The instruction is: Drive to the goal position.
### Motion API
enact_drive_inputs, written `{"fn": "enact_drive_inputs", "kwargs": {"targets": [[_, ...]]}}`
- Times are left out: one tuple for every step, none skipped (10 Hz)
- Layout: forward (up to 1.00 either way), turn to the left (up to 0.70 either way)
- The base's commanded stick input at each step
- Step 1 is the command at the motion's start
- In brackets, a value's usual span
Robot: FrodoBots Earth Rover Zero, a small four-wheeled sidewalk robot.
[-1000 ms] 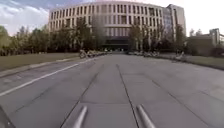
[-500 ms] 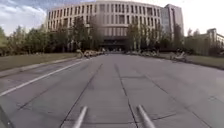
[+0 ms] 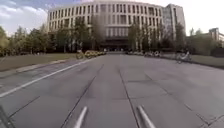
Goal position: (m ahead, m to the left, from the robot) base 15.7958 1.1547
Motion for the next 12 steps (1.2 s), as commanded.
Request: {"fn": "enact_drive_inputs", "kwargs": {"targets": [[0.7, -0.01], [0.7, -0.11], [0.7, -0.14], [0.7, -0.14], [0.7, -0.14], [0.7, -0.14], [0.7, -0.14], [0.7, -0.14], [0.7, -0.14], [0.7, -0.14], [0.7, -0.14], [0.7, -0.14]]}}
